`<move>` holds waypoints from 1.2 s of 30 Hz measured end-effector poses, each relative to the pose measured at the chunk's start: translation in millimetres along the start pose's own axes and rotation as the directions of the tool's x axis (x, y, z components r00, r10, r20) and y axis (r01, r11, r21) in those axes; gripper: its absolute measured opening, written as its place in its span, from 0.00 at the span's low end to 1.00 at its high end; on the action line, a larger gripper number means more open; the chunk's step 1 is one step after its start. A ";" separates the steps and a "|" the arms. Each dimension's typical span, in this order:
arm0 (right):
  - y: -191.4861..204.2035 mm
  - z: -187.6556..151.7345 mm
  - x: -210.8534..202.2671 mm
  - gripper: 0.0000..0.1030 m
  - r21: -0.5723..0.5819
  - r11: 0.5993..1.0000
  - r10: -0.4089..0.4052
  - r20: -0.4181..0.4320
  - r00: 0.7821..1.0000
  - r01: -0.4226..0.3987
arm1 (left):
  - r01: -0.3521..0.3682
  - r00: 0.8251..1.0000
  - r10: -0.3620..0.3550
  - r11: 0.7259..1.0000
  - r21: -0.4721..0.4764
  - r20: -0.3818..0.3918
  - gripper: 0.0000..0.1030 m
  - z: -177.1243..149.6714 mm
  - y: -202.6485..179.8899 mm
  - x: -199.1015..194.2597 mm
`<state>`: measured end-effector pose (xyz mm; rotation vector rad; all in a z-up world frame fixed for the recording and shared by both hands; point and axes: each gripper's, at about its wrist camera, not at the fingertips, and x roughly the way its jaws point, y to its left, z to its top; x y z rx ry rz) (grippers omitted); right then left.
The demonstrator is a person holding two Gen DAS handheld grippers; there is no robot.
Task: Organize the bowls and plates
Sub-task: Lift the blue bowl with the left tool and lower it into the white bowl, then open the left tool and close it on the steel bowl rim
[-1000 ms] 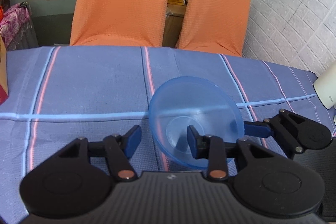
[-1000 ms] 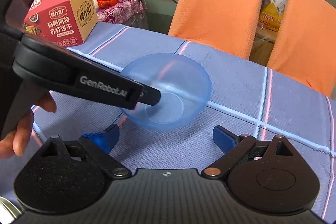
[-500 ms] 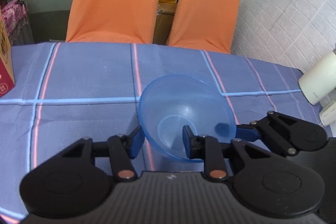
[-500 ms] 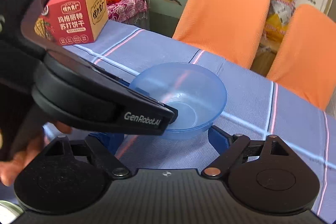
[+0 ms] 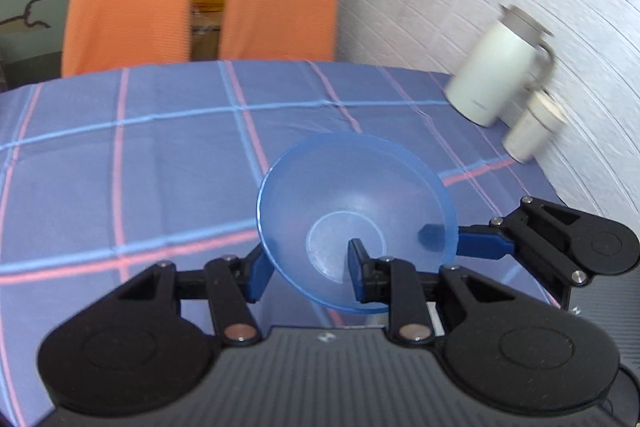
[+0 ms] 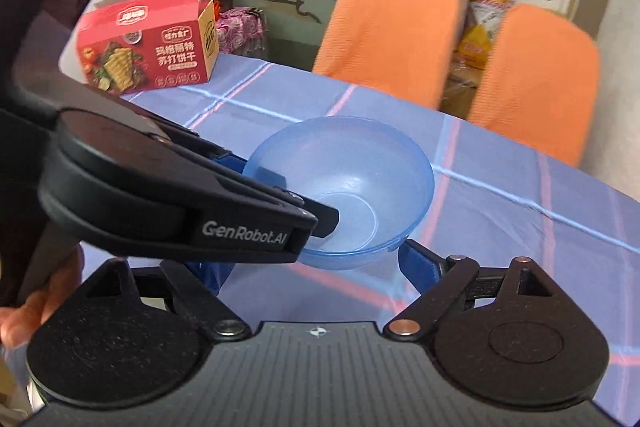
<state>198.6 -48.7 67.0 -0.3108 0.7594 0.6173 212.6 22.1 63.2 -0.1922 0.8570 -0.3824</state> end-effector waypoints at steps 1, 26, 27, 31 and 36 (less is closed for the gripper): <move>-1.4 -8.1 -11.2 0.75 0.009 1.000 -0.011 0.002 1.000 0.011 | 0.012 1.000 -0.012 1.000 0.014 -0.004 0.25 -7.4 -12.9 -0.5; -47.3 -137.6 -71.5 0.74 0.197 0.980 -0.022 -0.055 0.998 0.032 | 0.020 1.000 -0.021 0.998 0.056 0.011 0.68 -65.2 -58.6 7.5; -48.8 -142.2 -74.2 0.74 0.211 0.977 -0.025 -0.051 0.998 0.035 | 0.014 1.000 -0.016 0.999 0.051 0.025 0.70 -66.5 -58.5 4.1; -47.1 -169.0 -94.2 0.74 0.271 0.962 -0.039 0.011 0.999 0.035 | -0.039 0.995 0.036 0.999 0.031 0.095 0.73 -75.7 -61.8 -10.0; -42.5 -180.8 -107.3 0.74 0.335 0.939 -0.115 0.096 0.989 0.076 | -0.094 0.962 0.118 0.990 -0.109 0.246 0.81 -104.2 -59.3 -35.4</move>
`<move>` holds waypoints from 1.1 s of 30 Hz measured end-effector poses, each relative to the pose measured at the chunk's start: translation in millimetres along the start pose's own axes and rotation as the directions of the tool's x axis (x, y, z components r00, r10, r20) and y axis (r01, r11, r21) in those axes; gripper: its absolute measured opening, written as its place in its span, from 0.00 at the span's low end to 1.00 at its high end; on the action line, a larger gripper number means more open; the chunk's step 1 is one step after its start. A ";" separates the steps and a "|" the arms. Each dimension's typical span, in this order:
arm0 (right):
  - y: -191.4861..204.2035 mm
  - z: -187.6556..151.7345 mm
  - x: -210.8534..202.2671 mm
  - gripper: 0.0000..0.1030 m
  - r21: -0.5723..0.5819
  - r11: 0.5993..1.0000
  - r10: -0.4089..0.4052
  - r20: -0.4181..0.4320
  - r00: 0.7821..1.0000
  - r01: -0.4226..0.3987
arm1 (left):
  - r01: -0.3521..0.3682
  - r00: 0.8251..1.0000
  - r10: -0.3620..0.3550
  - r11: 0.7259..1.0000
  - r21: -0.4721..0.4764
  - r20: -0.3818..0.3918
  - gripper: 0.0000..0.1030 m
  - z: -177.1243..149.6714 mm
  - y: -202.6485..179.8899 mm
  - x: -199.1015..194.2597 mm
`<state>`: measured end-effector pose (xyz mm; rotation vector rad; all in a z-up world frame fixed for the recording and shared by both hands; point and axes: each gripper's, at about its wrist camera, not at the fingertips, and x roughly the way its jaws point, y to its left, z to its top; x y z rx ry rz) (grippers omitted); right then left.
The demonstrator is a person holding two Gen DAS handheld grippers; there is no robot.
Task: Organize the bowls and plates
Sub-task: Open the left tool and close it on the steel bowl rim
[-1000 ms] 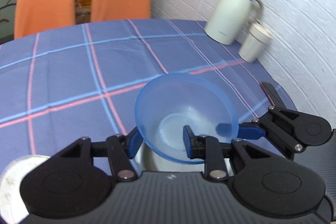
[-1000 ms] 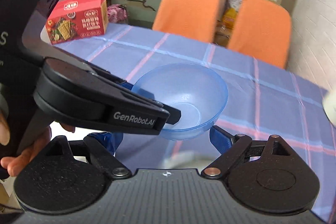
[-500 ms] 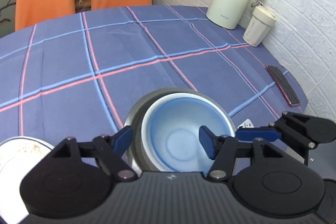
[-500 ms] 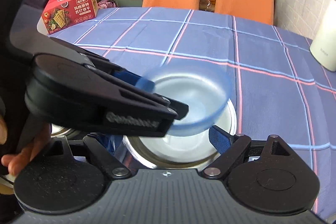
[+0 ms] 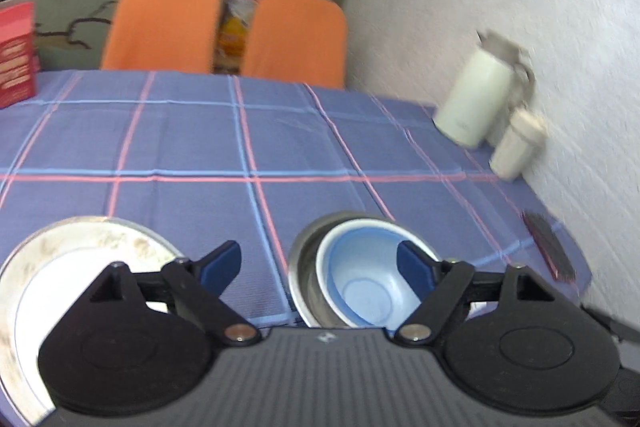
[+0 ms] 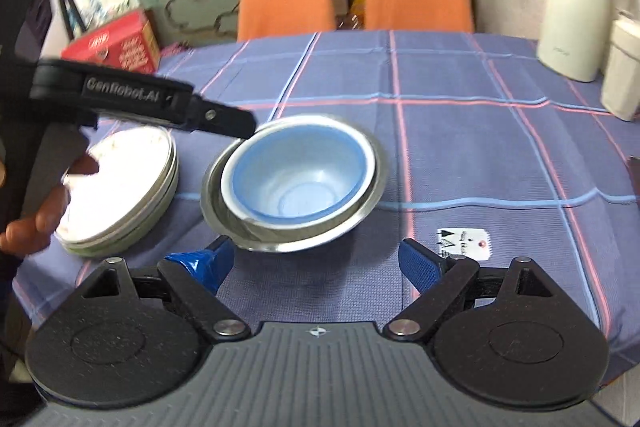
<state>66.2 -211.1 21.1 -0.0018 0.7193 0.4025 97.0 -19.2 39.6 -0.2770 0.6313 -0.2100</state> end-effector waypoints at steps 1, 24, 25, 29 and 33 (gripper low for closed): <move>0.2 -4.9 -6.4 0.74 0.022 0.999 -0.024 0.041 0.999 0.023 | -0.021 1.000 0.021 1.000 0.004 -0.001 0.82 -1.8 -2.2 0.4; -28.8 4.1 41.3 0.75 0.169 0.980 -0.118 0.066 0.991 0.105 | -0.088 0.986 0.106 0.986 0.139 -0.128 0.82 9.5 -17.3 72.4; -28.2 5.2 44.1 0.75 0.162 0.981 -0.115 0.061 0.992 0.103 | -0.091 0.985 0.110 0.986 0.139 -0.135 0.82 9.3 -16.6 76.0; -24.3 8.6 55.1 0.75 0.133 0.986 -0.110 0.038 0.993 0.105 | -0.099 0.980 0.121 0.986 0.137 -0.160 0.82 7.9 -12.8 87.1; -23.6 9.2 63.1 0.75 0.116 0.987 -0.111 0.018 0.994 0.108 | -0.101 0.976 0.124 0.986 0.133 -0.180 0.82 6.8 -10.7 95.4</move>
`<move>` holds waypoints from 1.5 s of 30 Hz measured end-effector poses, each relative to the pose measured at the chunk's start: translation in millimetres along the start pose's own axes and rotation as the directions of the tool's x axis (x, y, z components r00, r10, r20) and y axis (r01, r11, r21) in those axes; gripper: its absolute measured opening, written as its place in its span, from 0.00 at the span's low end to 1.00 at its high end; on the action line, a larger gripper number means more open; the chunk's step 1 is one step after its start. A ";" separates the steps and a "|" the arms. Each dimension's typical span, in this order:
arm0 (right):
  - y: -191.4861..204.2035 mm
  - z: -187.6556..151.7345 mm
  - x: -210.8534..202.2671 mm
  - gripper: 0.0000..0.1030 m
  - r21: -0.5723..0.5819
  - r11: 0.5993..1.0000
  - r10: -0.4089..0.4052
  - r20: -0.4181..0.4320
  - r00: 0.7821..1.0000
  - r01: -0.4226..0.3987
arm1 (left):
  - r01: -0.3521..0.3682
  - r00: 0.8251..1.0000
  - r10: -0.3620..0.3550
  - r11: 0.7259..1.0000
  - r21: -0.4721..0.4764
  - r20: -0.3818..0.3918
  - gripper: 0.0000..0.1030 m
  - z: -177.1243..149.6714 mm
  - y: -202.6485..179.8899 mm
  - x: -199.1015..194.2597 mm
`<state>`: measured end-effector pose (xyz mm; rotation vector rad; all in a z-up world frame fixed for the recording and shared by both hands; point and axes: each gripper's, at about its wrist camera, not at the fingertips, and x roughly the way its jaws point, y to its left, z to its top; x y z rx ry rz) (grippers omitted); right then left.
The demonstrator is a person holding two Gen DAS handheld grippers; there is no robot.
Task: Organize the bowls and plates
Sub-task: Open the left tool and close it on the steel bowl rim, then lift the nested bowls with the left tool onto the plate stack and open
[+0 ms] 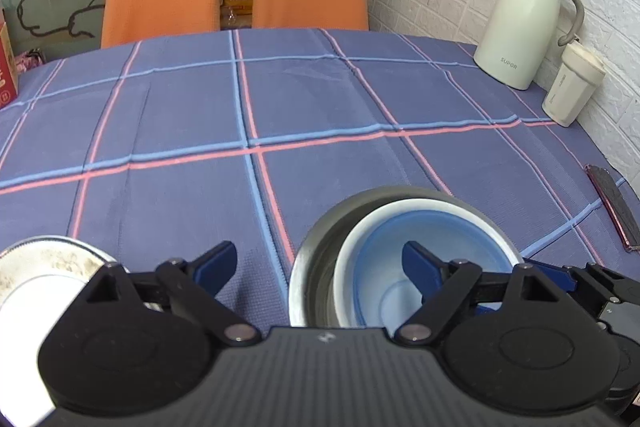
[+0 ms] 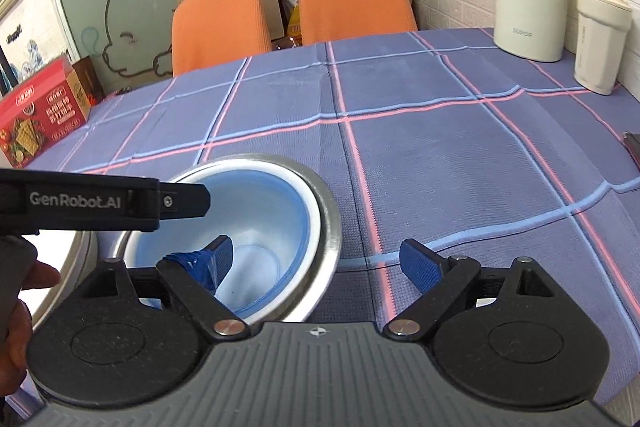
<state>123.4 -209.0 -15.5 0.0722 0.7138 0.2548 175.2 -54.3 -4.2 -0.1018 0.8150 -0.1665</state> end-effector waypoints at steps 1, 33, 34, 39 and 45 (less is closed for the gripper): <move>0.4 0.2 2.2 0.75 0.001 1.000 0.001 -0.005 1.000 -0.001 | -0.002 1.000 0.002 1.000 0.001 -0.005 0.82 -0.6 0.1 1.6; 13.0 -12.9 0.9 0.77 0.003 1.000 -0.016 0.006 1.000 0.016 | 0.177 0.981 -0.168 0.980 0.092 -0.097 0.82 -6.6 3.7 16.4; 14.2 -13.7 0.7 0.77 -0.001 1.000 -0.014 0.011 1.000 0.014 | 0.171 0.982 -0.162 0.980 0.099 -0.092 0.81 -7.7 1.7 16.4; 18.4 -15.8 3.5 0.78 -0.014 1.000 0.003 0.031 1.000 -0.003 | 0.160 0.985 -0.151 0.980 0.119 -0.081 0.59 -9.2 -10.0 15.4; 27.2 -13.5 8.6 0.76 -0.009 0.999 0.031 0.045 0.999 -0.031 | 0.151 0.985 -0.139 0.982 0.114 -0.106 0.44 -3.9 -10.0 15.3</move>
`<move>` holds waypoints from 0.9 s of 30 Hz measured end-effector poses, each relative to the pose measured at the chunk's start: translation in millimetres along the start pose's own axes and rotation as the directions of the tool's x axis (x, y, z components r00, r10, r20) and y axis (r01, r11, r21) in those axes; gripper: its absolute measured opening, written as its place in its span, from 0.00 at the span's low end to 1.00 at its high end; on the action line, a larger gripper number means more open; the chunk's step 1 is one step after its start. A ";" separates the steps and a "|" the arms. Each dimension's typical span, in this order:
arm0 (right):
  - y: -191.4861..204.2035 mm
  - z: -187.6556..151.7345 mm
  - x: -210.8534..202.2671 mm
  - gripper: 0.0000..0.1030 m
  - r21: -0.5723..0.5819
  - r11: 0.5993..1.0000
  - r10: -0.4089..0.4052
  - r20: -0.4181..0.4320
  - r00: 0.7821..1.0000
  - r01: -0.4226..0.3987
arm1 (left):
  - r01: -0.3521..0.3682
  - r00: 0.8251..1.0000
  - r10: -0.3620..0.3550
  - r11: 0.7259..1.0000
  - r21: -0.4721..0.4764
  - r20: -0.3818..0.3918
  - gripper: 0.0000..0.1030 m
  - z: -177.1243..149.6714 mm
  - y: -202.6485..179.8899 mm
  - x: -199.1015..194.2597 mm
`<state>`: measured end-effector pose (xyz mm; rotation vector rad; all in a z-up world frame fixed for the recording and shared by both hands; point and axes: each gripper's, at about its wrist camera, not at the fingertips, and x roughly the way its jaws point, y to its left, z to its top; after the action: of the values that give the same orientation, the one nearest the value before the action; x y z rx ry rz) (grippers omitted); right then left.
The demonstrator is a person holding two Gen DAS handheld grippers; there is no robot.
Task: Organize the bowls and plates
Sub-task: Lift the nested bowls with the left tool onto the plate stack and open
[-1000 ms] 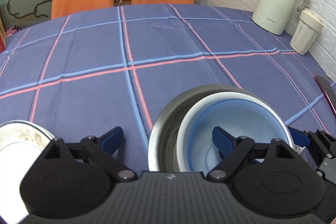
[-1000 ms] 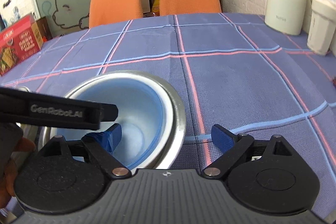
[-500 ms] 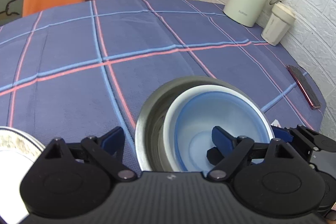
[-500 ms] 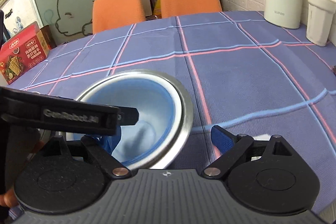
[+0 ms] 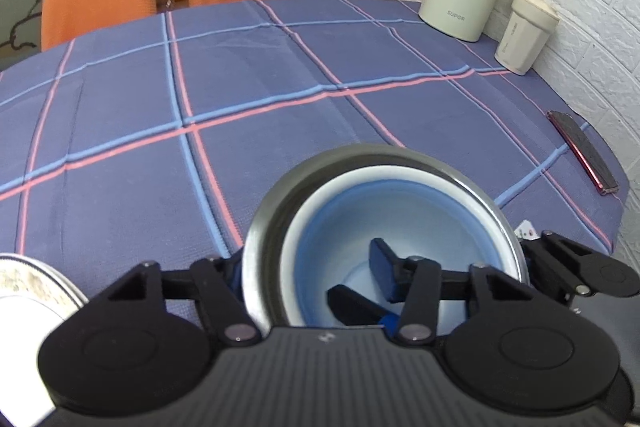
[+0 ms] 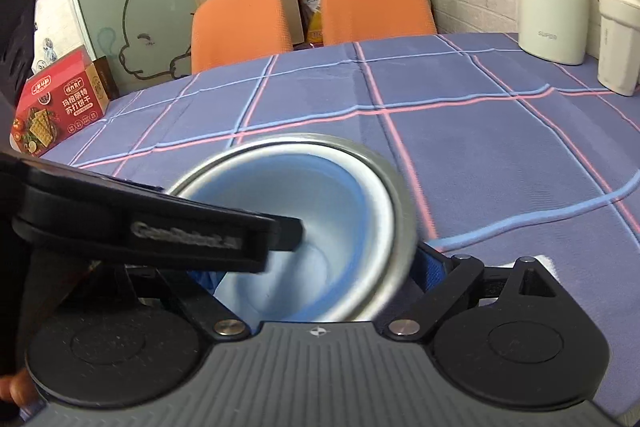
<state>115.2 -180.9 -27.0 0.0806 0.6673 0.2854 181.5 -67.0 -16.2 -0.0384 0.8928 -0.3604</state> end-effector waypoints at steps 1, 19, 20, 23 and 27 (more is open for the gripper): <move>-0.2 0.9 0.6 0.75 0.005 1.000 0.003 -0.002 1.000 -0.003 | 0.007 1.000 -0.007 1.000 0.000 -0.009 0.44 2.3 0.4 -0.3; 50.2 35.0 -26.1 0.75 -0.055 0.997 0.053 0.066 0.996 -0.049 | -0.118 0.988 0.121 0.992 -0.037 0.095 0.43 3.9 57.9 -104.4; 59.3 35.5 -25.6 0.75 -0.064 0.995 0.077 0.068 0.995 -0.073 | -0.139 0.985 0.143 0.989 -0.053 0.094 0.43 -1.4 67.4 -111.6; 88.1 35.0 -21.2 0.75 -0.091 0.984 0.158 0.061 0.985 -0.153 | -0.182 0.978 0.191 0.978 -0.106 0.085 0.43 -20.0 93.6 -127.6; 122.8 28.2 -13.6 0.75 -0.129 0.963 0.240 0.022 0.970 -0.235 | -0.211 0.973 0.223 0.964 -0.165 0.060 0.43 -46.8 122.8 -136.1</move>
<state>93.7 -66.6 23.5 0.0452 0.6011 0.5557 103.7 97.8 34.7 -0.0989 0.8377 -0.0825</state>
